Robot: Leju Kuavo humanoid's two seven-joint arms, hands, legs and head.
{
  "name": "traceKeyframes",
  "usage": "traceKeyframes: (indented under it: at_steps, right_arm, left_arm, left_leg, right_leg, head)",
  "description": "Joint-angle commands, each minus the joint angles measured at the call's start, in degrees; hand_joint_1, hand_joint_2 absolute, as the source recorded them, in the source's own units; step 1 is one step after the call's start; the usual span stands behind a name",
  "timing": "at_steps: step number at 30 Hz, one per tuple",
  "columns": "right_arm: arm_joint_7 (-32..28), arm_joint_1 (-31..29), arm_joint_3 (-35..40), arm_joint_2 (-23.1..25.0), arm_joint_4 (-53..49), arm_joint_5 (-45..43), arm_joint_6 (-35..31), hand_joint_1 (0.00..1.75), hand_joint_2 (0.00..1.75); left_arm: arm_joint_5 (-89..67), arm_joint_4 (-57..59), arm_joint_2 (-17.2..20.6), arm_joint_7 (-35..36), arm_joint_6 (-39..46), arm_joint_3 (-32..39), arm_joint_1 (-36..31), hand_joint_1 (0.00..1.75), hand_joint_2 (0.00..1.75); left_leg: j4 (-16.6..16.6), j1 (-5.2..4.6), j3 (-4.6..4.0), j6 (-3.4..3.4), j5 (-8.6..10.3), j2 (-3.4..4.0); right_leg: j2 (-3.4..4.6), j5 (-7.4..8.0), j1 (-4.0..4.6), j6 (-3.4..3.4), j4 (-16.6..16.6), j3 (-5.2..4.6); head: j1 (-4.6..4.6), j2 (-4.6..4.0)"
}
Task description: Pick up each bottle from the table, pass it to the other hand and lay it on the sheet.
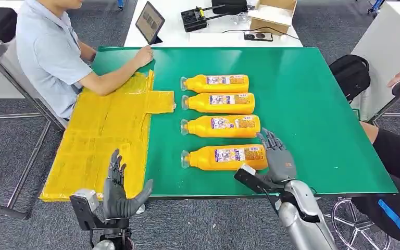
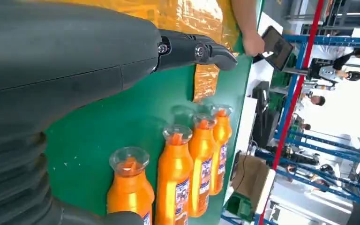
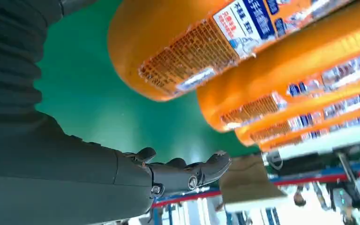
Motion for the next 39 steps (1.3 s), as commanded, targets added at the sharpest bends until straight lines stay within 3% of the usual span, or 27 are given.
traceKeyframes:
  at_steps: [1, 11, 31, 38, 39]
  right_arm:
    - [0.0, -10.8, 6.0, -1.9, 14.6, -0.1, 2.1, 0.00, 1.75]
    - [-0.6, -16.5, 9.8, -1.2, 21.7, -1.7, 6.0, 0.00, 1.75]
    - [-4.8, -20.1, 16.8, -1.7, 28.3, -2.5, 9.2, 0.00, 1.75]
    - [-1.9, -23.5, 19.2, -2.5, 34.2, -3.2, 12.7, 0.00, 1.75]
    - [-1.4, -23.9, 19.4, -2.4, 35.2, -3.4, 13.1, 0.07, 1.75]
  left_arm:
    - [-0.6, 5.0, 0.4, 1.1, -0.5, -0.9, -3.1, 0.00, 1.75]
    - [-0.9, 5.0, -0.1, 1.8, -1.2, -0.8, -3.7, 0.00, 1.75]
    - [-0.8, 6.7, 0.2, 2.5, -2.1, -1.3, -4.4, 0.00, 1.75]
    - [-0.5, 7.4, 0.2, 2.4, -2.0, -0.7, -4.3, 0.00, 1.75]
    - [-0.5, 7.5, 0.1, 2.4, -2.0, -0.6, -4.3, 0.00, 1.75]
  left_leg:
    - [-0.1, -0.03, 0.20, 0.07, -0.05, 0.16]
    - [0.0, -0.01, 0.12, 0.05, -0.01, 0.11]
    - [-0.1, -0.02, 0.19, 0.07, -0.03, 0.06]
    - [0.0, -0.02, 0.18, 0.07, -0.02, 0.07]
    - [-0.1, -0.02, 0.25, 0.09, -0.03, 0.09]
  right_leg:
    - [0.10, 0.01, 0.00, -0.11, -0.1, 0.16]
    - [0.08, 0.02, 0.02, -0.09, 0.0, 0.09]
    - [0.02, -0.02, 0.01, -0.12, -0.1, 0.17]
    - [0.04, 0.00, 0.01, -0.10, 0.0, 0.16]
    - [0.04, -0.01, 0.02, -0.15, -0.1, 0.22]
  head:
    - [0.00, 0.00]
    - [0.00, 0.00]
    - [0.00, 0.00]
    - [0.00, 0.00]
    - [0.00, 0.00]
